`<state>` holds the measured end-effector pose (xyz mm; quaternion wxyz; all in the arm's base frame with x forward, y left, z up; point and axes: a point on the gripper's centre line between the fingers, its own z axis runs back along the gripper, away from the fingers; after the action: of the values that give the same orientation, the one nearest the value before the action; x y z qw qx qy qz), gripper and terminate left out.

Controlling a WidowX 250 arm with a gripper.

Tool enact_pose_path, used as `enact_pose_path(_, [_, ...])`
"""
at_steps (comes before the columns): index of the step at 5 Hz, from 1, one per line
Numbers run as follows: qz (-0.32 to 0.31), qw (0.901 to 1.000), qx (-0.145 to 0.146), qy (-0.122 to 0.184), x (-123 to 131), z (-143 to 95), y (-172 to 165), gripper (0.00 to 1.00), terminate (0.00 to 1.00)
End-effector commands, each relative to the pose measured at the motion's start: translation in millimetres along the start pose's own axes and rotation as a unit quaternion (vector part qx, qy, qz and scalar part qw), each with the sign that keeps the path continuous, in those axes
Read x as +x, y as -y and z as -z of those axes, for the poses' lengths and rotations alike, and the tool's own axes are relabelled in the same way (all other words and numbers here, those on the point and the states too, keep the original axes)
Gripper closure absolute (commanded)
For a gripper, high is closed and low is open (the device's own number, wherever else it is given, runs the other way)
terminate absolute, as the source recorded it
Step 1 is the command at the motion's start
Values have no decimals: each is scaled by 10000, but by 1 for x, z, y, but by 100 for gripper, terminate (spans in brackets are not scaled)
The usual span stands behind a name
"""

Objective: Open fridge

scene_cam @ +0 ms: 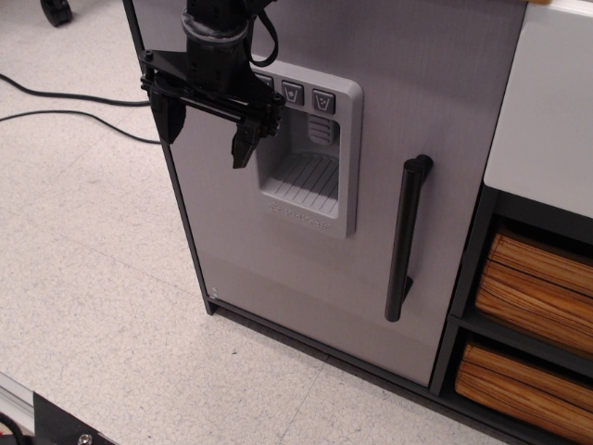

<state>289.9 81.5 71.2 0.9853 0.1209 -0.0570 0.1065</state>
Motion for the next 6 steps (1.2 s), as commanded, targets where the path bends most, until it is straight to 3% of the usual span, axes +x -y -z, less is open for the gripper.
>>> enact_pose_path(1, [0,10000,0,0,0,0,0,0,0])
enact_pose_path(2, [583,9979,-217,160,-7,-2,31,0,0])
enact_pose_path(3, [963,9936,-464,361,1,-7,59,0,0])
enact_pose_path(4, [1101,9894,-602,729,10,-12,90,0,0])
enact_pose_path(6, [1121,9839,-928,1036,26,-29,140,0,0])
